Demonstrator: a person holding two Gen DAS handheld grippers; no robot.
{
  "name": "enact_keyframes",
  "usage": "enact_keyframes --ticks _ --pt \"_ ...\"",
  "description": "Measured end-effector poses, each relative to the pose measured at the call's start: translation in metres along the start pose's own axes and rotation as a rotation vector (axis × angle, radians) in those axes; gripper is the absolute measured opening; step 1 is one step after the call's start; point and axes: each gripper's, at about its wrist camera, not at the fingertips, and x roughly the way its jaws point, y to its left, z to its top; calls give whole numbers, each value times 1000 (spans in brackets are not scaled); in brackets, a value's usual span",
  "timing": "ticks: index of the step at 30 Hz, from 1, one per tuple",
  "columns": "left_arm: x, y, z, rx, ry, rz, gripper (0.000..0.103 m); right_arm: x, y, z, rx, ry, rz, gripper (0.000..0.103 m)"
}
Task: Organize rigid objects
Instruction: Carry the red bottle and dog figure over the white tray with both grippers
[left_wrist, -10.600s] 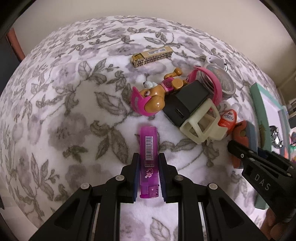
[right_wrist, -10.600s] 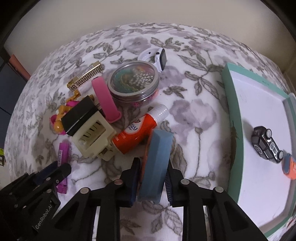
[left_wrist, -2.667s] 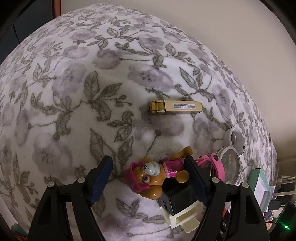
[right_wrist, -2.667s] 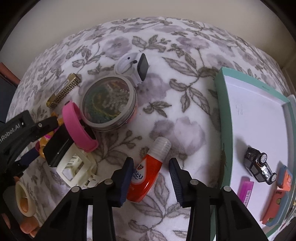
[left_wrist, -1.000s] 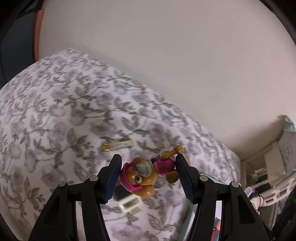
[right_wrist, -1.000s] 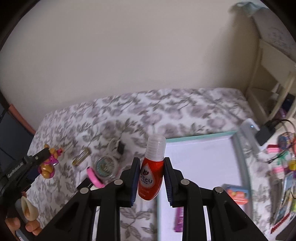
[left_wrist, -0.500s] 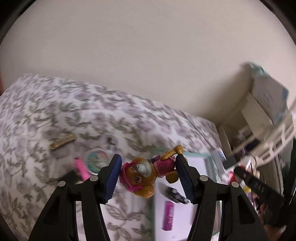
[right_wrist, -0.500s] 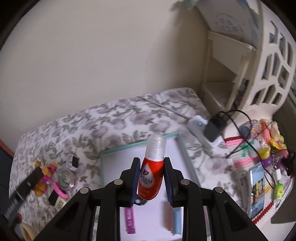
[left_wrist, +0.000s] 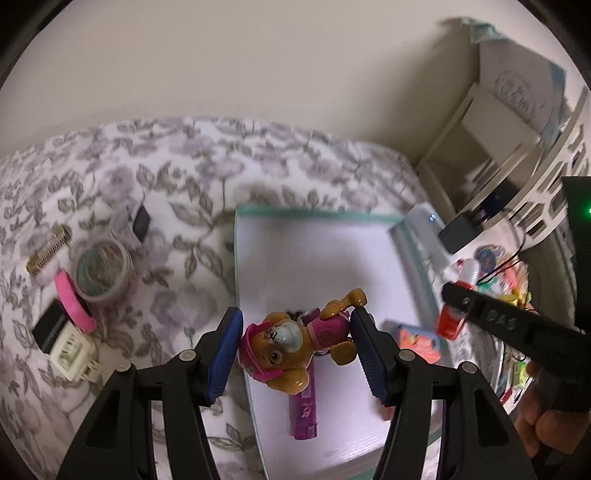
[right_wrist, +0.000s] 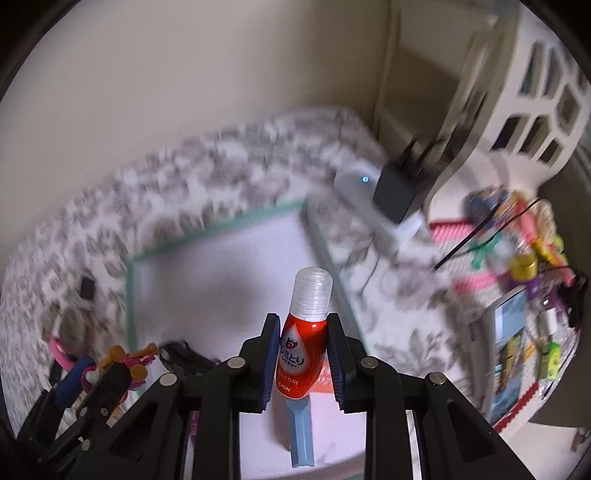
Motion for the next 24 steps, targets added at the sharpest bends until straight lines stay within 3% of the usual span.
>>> enact_keyframes --ticks 8,20,24 --pt "18 9 -9 -20 82 22 62 46 13 -16 -44 116 4 27" --pt "37 2 -19 11 158 27 60 62 20 -22 -66 140 -2 27" --pt "40 -1 -21 44 148 58 60 63 21 -22 -69 140 -6 27"
